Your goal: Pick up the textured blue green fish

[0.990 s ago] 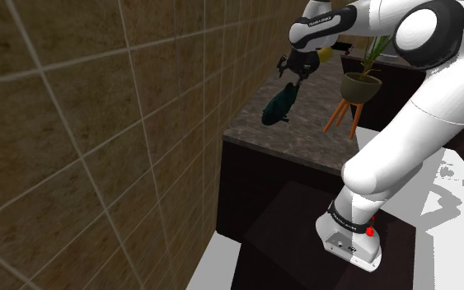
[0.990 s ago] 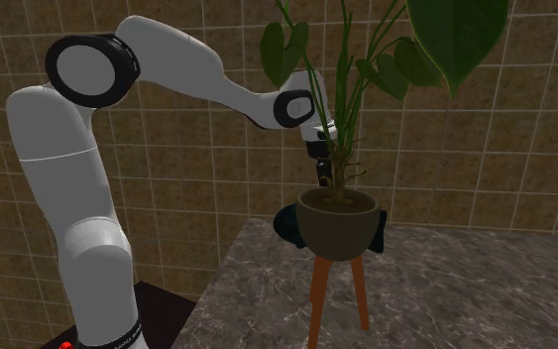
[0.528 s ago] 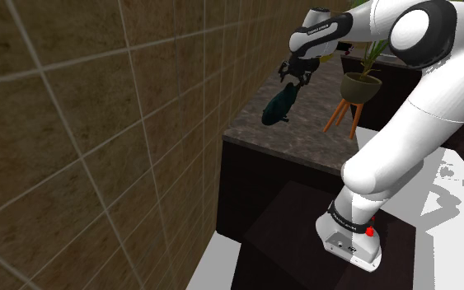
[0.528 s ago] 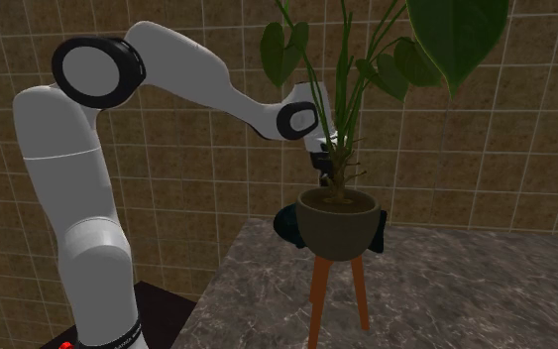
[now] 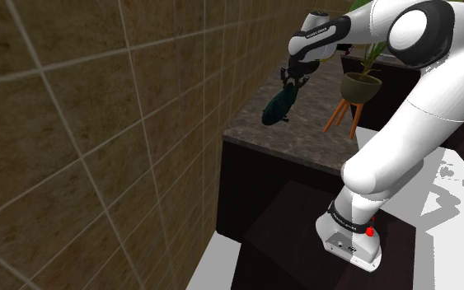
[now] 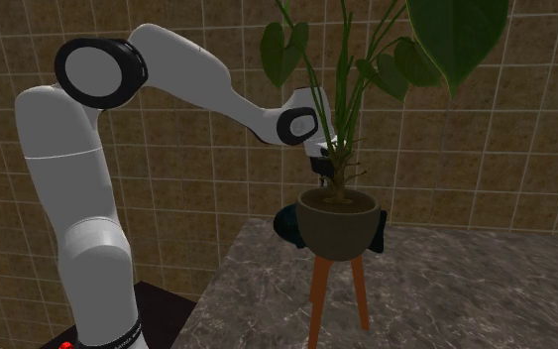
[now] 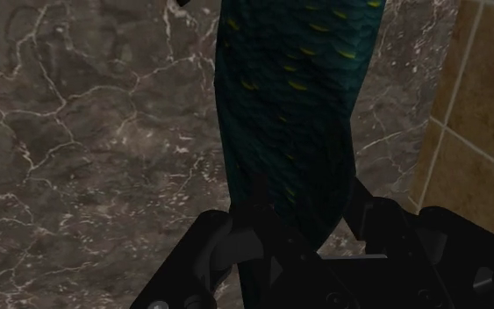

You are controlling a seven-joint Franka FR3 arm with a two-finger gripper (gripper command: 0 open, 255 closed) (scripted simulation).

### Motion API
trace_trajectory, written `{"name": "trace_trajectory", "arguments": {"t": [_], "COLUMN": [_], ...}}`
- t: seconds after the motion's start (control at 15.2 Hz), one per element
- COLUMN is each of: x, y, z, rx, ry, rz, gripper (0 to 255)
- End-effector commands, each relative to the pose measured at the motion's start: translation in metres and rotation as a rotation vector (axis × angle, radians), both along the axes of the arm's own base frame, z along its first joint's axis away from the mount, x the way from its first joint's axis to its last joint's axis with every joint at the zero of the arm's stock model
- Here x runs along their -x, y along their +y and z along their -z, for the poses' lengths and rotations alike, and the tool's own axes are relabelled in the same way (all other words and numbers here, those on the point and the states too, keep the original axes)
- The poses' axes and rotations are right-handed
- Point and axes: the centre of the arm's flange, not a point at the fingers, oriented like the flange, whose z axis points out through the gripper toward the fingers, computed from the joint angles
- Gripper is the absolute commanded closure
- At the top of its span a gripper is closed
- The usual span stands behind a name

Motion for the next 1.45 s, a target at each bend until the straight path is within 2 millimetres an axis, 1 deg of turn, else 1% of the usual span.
{"name": "trace_trajectory", "arguments": {"t": [0.0, 0.26, 1.25, 1.39], "x": [0.0, 0.0, 0.0, 0.0], "y": [0.0, 0.0, 0.0, 0.0], "z": [0.001, 0.001, -0.078, -0.079], "rx": [-0.001, -0.001, -0.001, -0.001], "ry": [0.001, 0.001, 0.001, 0.001], "rz": [0.0, 0.0, 0.0, 0.0], "gripper": [255, 255, 255, 255]}}
